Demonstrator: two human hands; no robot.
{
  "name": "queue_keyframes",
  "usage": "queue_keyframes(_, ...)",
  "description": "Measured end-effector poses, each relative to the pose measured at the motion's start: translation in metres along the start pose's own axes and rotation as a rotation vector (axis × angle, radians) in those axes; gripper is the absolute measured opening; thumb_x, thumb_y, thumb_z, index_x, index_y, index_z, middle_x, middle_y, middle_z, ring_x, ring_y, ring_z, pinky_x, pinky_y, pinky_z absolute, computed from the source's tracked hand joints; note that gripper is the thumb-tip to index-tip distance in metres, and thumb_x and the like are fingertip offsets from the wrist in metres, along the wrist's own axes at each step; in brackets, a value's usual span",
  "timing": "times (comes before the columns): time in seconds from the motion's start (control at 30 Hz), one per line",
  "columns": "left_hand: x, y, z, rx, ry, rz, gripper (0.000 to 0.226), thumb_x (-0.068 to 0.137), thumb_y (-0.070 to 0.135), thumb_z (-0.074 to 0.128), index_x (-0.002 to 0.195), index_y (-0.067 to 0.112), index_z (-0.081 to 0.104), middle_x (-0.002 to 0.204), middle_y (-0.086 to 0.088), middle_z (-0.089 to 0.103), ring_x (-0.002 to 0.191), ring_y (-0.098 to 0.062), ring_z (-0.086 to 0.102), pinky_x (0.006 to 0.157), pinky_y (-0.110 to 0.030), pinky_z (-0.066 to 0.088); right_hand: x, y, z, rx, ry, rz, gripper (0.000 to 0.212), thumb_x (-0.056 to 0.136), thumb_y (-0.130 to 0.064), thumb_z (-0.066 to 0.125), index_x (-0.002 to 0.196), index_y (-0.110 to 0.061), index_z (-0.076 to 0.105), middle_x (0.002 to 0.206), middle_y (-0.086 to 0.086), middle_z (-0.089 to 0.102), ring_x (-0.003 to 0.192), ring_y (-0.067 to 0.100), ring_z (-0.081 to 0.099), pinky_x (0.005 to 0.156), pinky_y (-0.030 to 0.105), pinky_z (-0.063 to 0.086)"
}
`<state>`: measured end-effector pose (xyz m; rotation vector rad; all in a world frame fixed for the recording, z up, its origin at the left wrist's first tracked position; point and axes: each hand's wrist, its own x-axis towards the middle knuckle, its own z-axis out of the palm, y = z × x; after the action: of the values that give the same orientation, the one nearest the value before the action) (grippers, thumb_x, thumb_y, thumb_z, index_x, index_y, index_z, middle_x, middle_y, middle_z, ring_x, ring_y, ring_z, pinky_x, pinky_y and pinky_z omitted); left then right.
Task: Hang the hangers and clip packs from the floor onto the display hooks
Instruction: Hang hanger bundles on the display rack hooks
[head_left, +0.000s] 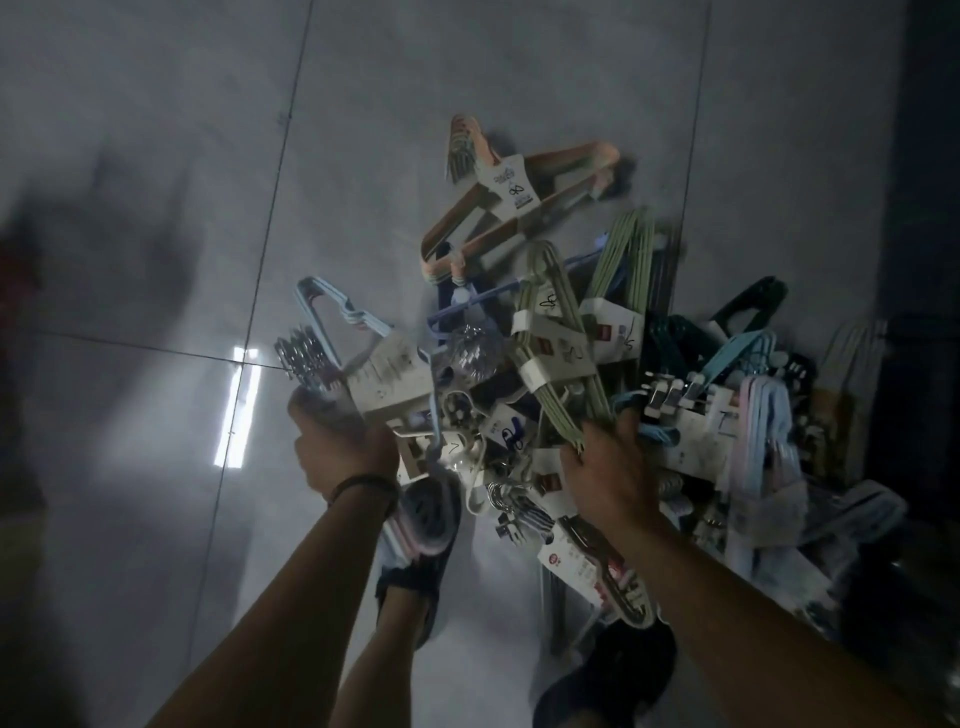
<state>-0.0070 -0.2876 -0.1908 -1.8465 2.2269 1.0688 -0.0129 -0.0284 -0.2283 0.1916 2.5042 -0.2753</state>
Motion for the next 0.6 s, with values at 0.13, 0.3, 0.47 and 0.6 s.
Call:
queue_keyframes(0.13,0.006,0.021,0.017,-0.155,-0.032,-0.113,0.066,0.074,0.032,0.084,0.127,0.033,0.045,0.114,-0.004,0.065,0.107,-0.036,0.068,0.096,-0.049,0.059,-0.008,0.022,0.008,0.019,0.046,-0.020,0.029,0.097,-0.049,0.065,0.108,-0.022,0.066,0.133,0.010,0.038,0.100,0.021,0.055,0.072,0.030,0.044)
queue_keyframes(0.3,0.006,0.017,0.005,-0.192,-0.048,-0.075,0.068,0.073,0.020,0.080,0.130,0.039,0.047,0.108,0.005,0.063,0.103,-0.028,0.066,0.095,-0.049,0.061,-0.015,0.017,0.009,0.022,0.148,0.177,0.045,0.098,-0.052,0.062,0.123,-0.015,0.057,0.134,0.022,0.042,0.107,0.041,0.060,0.085,0.054,0.054)
queue_keyframes(0.47,-0.015,0.010,-0.025,-0.308,-0.101,-0.069,0.078,0.075,0.023,0.085,0.140,0.042,0.047,0.117,0.009,0.069,0.105,-0.022,0.069,0.093,-0.048,0.062,-0.026,0.022,0.003,-0.056,0.134,0.264,0.058,0.091,-0.055,0.071,0.127,-0.013,0.052,0.133,0.025,0.041,0.110,0.041,0.055,0.090,0.050,0.054)
queue_keyframes(0.6,-0.053,0.025,-0.049,-0.316,-0.173,-0.040,0.071,0.068,0.026,0.089,0.127,0.046,0.056,0.107,0.017,0.069,0.102,-0.019,0.070,0.095,-0.050,0.061,-0.046,-0.004,-0.033,0.014,0.065,0.193,0.068,0.087,-0.065,0.068,0.134,-0.020,0.047,0.145,0.021,0.036,0.130,0.038,0.042,0.107,0.054,0.044)
